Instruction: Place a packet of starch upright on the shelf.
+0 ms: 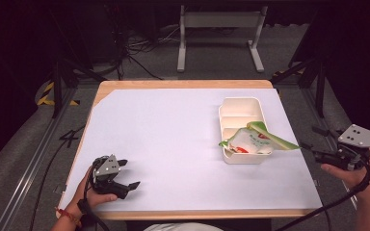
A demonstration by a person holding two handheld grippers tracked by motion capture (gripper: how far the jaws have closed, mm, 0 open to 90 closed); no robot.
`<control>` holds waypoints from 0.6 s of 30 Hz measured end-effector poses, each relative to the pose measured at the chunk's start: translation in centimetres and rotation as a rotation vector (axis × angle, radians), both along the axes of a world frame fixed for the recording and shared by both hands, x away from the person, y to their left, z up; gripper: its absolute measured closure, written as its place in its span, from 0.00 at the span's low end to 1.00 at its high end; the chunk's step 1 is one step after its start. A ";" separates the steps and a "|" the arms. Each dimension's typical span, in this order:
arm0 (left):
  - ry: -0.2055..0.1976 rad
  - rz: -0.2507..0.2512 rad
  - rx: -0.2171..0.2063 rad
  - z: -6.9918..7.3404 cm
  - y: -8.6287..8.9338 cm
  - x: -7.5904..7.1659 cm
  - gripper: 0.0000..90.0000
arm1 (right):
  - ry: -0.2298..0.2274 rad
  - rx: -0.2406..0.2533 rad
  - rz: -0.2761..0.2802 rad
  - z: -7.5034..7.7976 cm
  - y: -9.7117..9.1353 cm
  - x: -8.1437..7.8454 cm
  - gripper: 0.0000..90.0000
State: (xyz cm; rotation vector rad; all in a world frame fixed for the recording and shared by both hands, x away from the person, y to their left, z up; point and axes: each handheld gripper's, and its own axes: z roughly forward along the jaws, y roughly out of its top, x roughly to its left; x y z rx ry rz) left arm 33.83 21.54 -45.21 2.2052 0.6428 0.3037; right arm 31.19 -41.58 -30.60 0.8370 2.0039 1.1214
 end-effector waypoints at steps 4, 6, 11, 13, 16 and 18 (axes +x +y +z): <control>0.001 0.000 0.002 0.0 -0.1 0.0 0.11 | 0.014 -0.022 -0.025 -0.7 -0.4 0.0 0.39; 0.000 -0.001 0.005 0.0 -0.1 0.0 0.11 | 0.029 -0.011 -0.019 -1.4 -0.5 0.0 0.39; 0.001 -0.001 0.005 0.0 -0.1 0.0 0.11 | 0.072 -0.025 -0.005 -3.1 0.0 0.4 0.39; 0.001 -0.001 0.004 -0.1 -0.1 0.0 0.11 | 0.079 -0.021 0.001 -3.4 0.1 0.5 0.39; 0.000 -0.001 0.007 -0.1 -0.1 0.0 0.11 | 0.101 -0.020 0.018 -4.8 0.6 0.9 0.37; 0.000 0.000 0.007 -0.1 0.0 0.0 0.11 | 0.111 -0.025 0.033 -5.5 0.9 1.0 0.37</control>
